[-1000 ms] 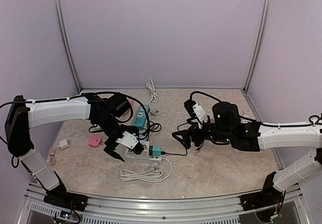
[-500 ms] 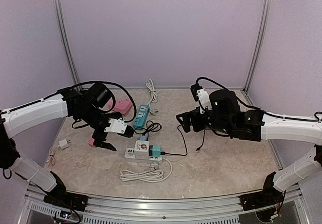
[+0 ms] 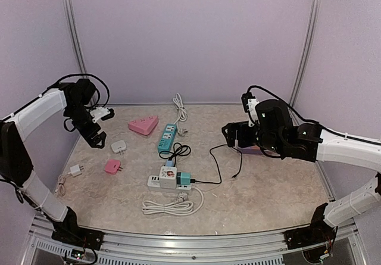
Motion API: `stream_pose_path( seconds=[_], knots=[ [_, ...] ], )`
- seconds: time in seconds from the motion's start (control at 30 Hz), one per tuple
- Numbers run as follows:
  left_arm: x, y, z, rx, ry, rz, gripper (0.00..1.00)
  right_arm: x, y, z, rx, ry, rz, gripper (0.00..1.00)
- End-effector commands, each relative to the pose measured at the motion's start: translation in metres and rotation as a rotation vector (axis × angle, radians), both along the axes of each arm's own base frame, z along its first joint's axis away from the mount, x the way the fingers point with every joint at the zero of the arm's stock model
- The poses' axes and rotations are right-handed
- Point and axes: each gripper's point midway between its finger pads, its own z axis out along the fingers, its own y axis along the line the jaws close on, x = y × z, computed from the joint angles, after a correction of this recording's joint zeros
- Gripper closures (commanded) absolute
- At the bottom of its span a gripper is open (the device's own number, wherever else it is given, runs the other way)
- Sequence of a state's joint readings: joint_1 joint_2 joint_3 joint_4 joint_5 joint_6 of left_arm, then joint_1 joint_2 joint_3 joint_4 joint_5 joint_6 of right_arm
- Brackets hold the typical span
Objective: Insert the plug
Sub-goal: Insert the plug into the socket, then pick up the plug from the center of the board.
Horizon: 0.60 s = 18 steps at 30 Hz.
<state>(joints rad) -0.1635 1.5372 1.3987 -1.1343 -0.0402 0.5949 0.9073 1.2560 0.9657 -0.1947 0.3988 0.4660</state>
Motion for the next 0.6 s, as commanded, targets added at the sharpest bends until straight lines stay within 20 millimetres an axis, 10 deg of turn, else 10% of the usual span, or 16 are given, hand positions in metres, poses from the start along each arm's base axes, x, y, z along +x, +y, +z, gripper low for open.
stream_pose_path(
  seconds=[0.0,0.57],
  knots=[
    [-0.029,0.020,-0.024,-0.027,0.122,0.170,0.04,-0.010,0.002,-0.010,0.026,0.061,0.033,0.00],
    [-0.054,0.087,-0.071,0.016,0.128,0.267,0.07,-0.007,0.028,-0.040,0.068,0.225,0.032,0.00]
  ],
)
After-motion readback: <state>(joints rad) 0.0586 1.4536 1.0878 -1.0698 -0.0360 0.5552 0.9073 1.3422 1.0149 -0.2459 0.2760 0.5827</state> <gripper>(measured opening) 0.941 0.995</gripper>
